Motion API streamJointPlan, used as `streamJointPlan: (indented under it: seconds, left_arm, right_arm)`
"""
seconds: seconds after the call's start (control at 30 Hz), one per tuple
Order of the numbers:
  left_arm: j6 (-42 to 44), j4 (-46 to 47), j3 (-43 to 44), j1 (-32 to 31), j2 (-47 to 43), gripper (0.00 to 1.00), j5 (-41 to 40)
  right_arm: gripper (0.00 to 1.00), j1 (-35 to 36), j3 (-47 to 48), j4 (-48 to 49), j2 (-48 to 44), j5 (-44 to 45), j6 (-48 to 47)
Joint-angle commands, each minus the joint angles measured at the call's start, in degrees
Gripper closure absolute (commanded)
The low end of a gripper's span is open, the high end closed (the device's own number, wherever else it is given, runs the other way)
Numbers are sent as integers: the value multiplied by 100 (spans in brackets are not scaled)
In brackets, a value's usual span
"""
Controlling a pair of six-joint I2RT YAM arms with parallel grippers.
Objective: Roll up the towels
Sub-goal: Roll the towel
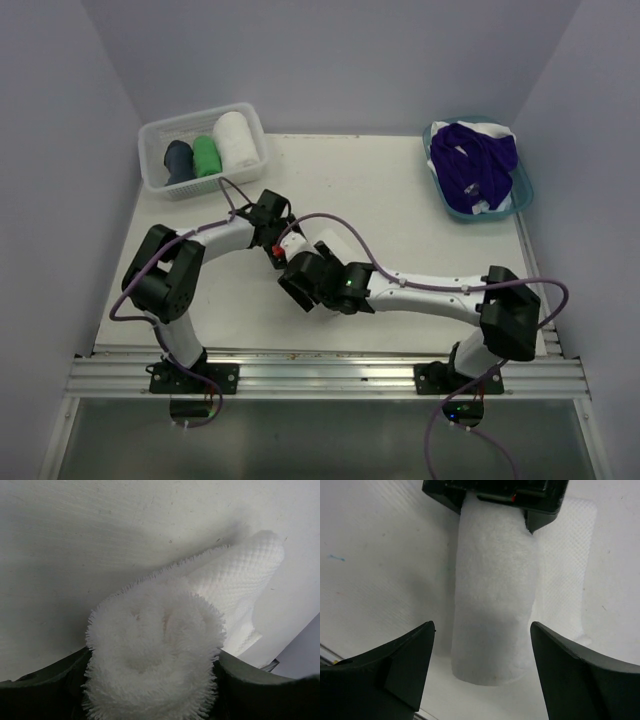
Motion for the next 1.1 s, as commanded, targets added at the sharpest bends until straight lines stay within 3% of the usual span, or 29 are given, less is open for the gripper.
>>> streamJointPlan:
  seconds: [0.0,0.23,0.4,0.5,0.63,0.77,1.07]
  left_arm:
    - [226,-451,90,-46,171,35,-58]
    - [200,-434,46,-46,189,32,-40]
    - [191,-364,-51,-55,23,26,-31]
    - [270,-311,-95,-46,-188,11,-84]
    - [331,-188,-227,-2,-435,2,-23]
    - [455,-320,-113,-2,-505,0,-119]
    - [596,-214,-165,-11,-734,0,-119]
  right_arm:
    - [19,320,328,-331,443,1192,-534]
    - [23,461,363,-129,1340,1544,-464]
    - [69,347,170,126,1263,1396,-114]
    - [77,-74,-146,442,746,545,159]
    - [79,-873,-717,1206,120,-1080,379]
    - [79,-1270,-1025,1462,-48,-2459,528]
    - [80,-2114,-1517,2323,-13,-4245,1548]
